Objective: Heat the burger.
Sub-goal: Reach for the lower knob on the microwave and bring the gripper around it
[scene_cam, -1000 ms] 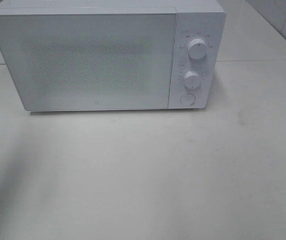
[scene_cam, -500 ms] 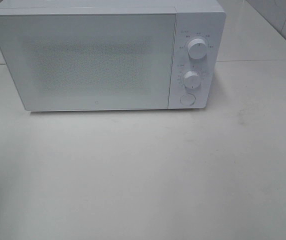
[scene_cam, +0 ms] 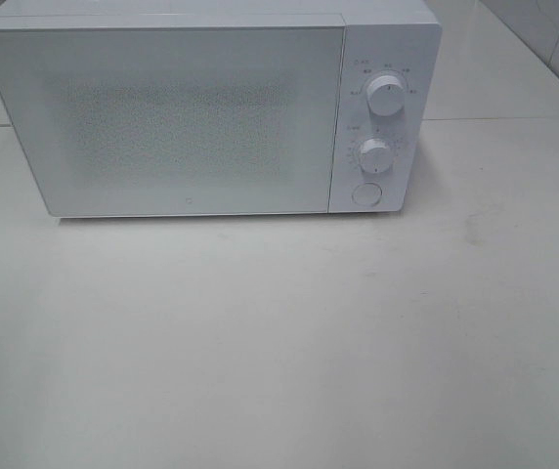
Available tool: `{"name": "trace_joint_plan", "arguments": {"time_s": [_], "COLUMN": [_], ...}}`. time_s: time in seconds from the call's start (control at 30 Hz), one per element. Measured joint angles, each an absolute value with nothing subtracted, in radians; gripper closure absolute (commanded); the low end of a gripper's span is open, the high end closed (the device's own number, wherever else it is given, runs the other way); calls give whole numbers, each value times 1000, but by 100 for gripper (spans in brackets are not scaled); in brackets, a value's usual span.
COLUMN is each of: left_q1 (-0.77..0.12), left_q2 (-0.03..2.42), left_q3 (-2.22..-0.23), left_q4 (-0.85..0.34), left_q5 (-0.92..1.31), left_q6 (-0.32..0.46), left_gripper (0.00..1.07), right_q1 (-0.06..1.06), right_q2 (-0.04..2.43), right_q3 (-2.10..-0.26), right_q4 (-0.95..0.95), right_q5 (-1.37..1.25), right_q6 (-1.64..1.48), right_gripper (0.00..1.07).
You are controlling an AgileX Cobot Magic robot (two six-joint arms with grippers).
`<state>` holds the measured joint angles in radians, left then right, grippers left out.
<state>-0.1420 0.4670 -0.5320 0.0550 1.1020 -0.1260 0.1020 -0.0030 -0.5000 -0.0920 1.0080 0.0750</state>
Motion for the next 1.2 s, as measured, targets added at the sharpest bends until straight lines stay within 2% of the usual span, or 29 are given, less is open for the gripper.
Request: {"name": "trace_joint_plan", "arguments": {"time_s": [0.2, 0.43, 0.63, 0.77, 0.87, 1.0, 1.1, 1.2], "left_q1": [-142, -142, -142, -142, -120, -22, 19, 32], "left_q2": [347, 312, 312, 307, 279, 180, 94, 44], "left_q3": [-524, -523, -523, -523, -523, -520, -520, -520], "left_q4": [38, -77, -160, -169, -171, -170, -170, -170], "left_q5": [1088, 1082, 1074, 1072, 1071, 1068, 1068, 1068], "left_q6": [-113, 27, 47, 47, 48, 50, 51, 51], "left_gripper": [6, 6, 6, 6, 6, 6, 6, 6], "right_q1": [102, 102, 102, 102, 102, 102, 102, 102], "right_q2": [-3, -3, -3, -3, -3, -3, -3, -3], "right_q3": [-500, -500, -500, -500, -500, -500, -500, -500], "right_q4": [-92, -92, -92, -92, -92, -92, -92, -92], "right_q5": [1008, 1008, 1008, 1008, 1008, 1008, 1008, 1008], "right_q6": [75, 75, 75, 75, 75, 75, 75, 75], "right_gripper": [36, 36, 36, 36, 36, 36, 36, 36]}}
